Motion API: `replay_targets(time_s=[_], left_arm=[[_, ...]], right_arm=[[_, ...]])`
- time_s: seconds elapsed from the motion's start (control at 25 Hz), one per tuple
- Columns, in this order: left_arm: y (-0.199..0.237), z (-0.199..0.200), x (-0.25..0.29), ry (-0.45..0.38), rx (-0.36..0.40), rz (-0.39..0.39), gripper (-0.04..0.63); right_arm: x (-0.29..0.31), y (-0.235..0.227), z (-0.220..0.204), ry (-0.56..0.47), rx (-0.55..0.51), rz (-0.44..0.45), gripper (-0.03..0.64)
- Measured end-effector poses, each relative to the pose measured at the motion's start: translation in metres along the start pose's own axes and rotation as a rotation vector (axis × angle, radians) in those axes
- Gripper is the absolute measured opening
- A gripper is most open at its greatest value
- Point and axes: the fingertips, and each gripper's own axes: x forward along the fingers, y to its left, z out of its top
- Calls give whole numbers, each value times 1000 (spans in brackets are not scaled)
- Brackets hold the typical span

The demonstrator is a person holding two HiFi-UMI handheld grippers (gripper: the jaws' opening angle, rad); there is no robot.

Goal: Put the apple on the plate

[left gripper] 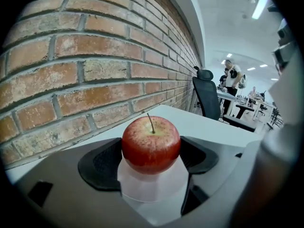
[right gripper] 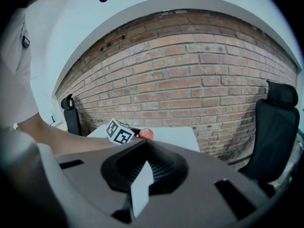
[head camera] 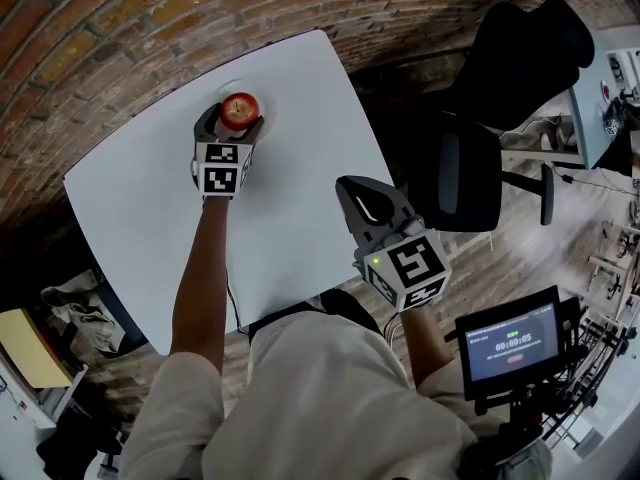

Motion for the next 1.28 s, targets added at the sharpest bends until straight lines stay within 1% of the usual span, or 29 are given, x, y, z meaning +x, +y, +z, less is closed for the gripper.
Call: replay_targets(time_s=[0.16,0.44,0.68,0.96,1.0,1.12,1.28], left_arm=[[3,-4,3,-2,-9,5,385],[2,-3,7,-32,-22,0,385],[1,-1,6,-58,-58,-12,385],[1,-3,3,-47,-48,-12,394],[2,-4,2,-44,-47,-9,403],[6,-3,-3,-51,-59,8,403],[10,3,-18,-86,-63,53,403]], right_arm=[[-1,-3,-4,9,4,-9,3],[-1,-4,-9,19,2,-13,3],[1,1,-11,31,-11,2,3],[0,2,-11,32,-19,6,3],[-1,3,-11,31,-20,6,3],[-3,2,-9,22,-24,7,3],[-4,1,-3,6,-32,13,3]])
